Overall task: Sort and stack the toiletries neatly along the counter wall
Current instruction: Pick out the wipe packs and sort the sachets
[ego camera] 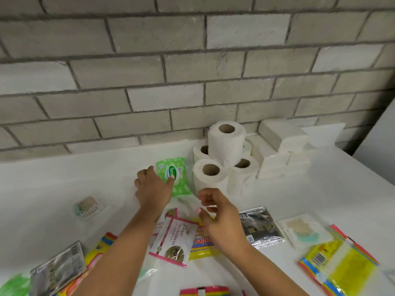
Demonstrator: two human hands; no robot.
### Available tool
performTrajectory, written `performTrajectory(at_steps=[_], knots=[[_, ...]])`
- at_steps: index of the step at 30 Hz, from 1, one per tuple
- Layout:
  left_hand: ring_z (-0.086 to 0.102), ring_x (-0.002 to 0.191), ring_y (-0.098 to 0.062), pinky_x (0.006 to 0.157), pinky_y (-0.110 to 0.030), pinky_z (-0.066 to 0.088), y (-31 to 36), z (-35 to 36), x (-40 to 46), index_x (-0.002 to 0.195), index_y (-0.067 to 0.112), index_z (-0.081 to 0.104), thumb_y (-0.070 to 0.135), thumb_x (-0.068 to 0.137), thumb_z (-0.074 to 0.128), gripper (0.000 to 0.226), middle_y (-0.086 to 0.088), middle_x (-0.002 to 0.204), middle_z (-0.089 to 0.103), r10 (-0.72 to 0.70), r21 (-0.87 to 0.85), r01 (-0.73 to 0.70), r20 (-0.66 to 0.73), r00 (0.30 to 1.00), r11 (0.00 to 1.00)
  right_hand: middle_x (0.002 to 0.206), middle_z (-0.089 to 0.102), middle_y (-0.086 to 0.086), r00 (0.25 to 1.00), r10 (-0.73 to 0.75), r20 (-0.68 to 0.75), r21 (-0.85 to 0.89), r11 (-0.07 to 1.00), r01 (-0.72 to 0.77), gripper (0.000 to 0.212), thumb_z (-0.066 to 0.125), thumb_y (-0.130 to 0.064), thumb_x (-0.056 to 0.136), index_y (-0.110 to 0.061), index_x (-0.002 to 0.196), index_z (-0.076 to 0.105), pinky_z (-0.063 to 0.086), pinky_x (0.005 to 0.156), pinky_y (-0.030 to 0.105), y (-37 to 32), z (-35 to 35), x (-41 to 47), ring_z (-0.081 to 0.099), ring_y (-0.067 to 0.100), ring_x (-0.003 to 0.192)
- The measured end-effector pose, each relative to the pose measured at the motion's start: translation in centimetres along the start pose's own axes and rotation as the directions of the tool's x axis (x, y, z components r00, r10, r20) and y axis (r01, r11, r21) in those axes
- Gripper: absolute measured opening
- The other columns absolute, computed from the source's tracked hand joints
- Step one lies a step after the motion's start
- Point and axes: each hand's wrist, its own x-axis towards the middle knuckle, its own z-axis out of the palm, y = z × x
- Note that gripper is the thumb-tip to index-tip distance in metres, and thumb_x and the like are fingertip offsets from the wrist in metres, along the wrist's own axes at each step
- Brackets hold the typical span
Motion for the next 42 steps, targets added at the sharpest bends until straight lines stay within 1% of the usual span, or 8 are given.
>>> performTrajectory(at_steps=[4, 8, 19, 24, 26, 31, 36, 42], knots=[[0.033, 0.127, -0.034, 0.098, -0.048, 0.037, 1.3, -1.1, -2.7, 0.140, 0.009, 0.035, 0.036, 0.085, 0.063, 0.067, -0.015, 0.139, 0.032, 0.094, -0.119, -0.110, -0.134, 0.987, 0.987, 0.095, 0.061, -0.022, 0.998, 0.005, -0.057, 0.012, 1.000, -0.004, 0.038, 0.064, -0.005, 0.081, -0.037, 0.098, 0.051, 0.043, 0.077, 0.006, -1.0, -2.1, -1.3, 0.059, -0.001, 0.090], [0.034, 0.125, -0.033, 0.101, -0.044, 0.036, 2.3, -2.1, -5.2, 0.136, 0.010, 0.041, 0.027, 0.085, 0.063, 0.058, -0.016, 0.137, 0.033, 0.157, -0.231, -0.205, -0.208, 0.965, 0.951, 0.097, 0.062, -0.016, 0.995, 0.024, -0.095, 0.042, 0.999, -0.020, 0.033, 0.063, -0.007, 0.083, -0.030, 0.104, 0.054, 0.050, 0.078, 0.020, -1.6, -3.6, -3.0, 0.059, 0.005, 0.087], [0.056, 0.106, -0.032, 0.096, -0.030, 0.040, 1.2, -3.2, -11.6, 0.126, 0.010, 0.052, 0.010, 0.080, 0.066, 0.048, -0.015, 0.130, 0.036, 0.195, -0.362, -0.252, -0.187, 0.963, 0.898, 0.090, 0.061, -0.011, 0.987, 0.012, -0.160, 0.113, 0.994, 0.006, 0.040, 0.062, -0.002, 0.083, -0.037, 0.096, 0.052, 0.046, 0.069, 0.011, -2.1, -6.4, -7.6, 0.055, -0.003, 0.077], [0.047, 0.071, 0.000, 0.082, -0.016, 0.035, 1.3, -4.3, -15.8, 0.126, 0.010, 0.051, 0.006, 0.082, 0.065, 0.046, -0.014, 0.130, 0.036, 0.176, -0.386, -0.243, -0.200, 0.964, 0.890, 0.089, 0.063, -0.009, 0.996, -0.009, -0.094, 0.143, 0.990, 0.023, 0.042, 0.061, 0.001, 0.082, -0.037, 0.096, 0.052, 0.049, 0.069, 0.016, -2.2, -7.6, -8.7, 0.056, 0.000, 0.074], [0.044, 0.074, 0.004, 0.082, -0.012, 0.033, 1.2, -4.3, -17.3, 0.126, 0.010, 0.051, 0.006, 0.083, 0.064, 0.045, -0.013, 0.128, 0.036, 0.166, -0.385, -0.240, -0.215, 0.962, 0.891, 0.089, 0.063, -0.009, 0.998, -0.023, -0.064, 0.144, 0.989, 0.032, 0.041, 0.062, 0.000, 0.082, -0.037, 0.096, 0.052, 0.048, 0.069, 0.013, -2.3, -8.4, -9.3, 0.057, 0.000, 0.075], [0.050, 0.107, -0.022, 0.090, -0.017, 0.033, 0.7, -4.2, -20.6, 0.125, 0.011, 0.051, 0.007, 0.083, 0.064, 0.044, -0.009, 0.126, 0.035, 0.110, -0.384, -0.183, -0.205, 0.973, 0.905, 0.092, 0.064, -0.006, 0.999, -0.039, -0.007, 0.175, 0.984, 0.040, 0.037, 0.063, 0.000, 0.084, -0.035, 0.095, 0.053, 0.045, 0.067, 0.008, -2.0, -10.1, -10.9, 0.057, -0.001, 0.077], [0.054, 0.087, -0.016, 0.080, -0.024, 0.042, -0.2, -4.2, -24.0, 0.123, 0.013, 0.052, 0.007, 0.084, 0.062, 0.041, -0.007, 0.127, 0.035, 0.042, -0.396, -0.124, -0.208, 0.977, 0.910, 0.091, 0.064, -0.009, 0.997, -0.061, 0.046, 0.192, 0.980, 0.052, 0.032, 0.061, 0.002, 0.083, -0.024, 0.102, 0.057, 0.046, 0.066, 0.009, -1.7, -11.0, -12.5, 0.057, 0.000, 0.077], [0.055, 0.104, -0.025, 0.078, -0.024, 0.039, -2.0, -5.1, -26.7, 0.124, 0.014, 0.051, 0.005, 0.084, 0.062, 0.043, -0.009, 0.130, 0.035, -0.065, -0.408, -0.031, -0.218, 0.974, 0.912, 0.090, 0.064, -0.011, 0.989, -0.091, 0.113, 0.196, 0.978, 0.067, 0.039, 0.062, 0.001, 0.083, -0.035, 0.097, 0.055, 0.045, 0.065, 0.008, -2.0, -10.6, -14.0, 0.057, -0.002, 0.073]])
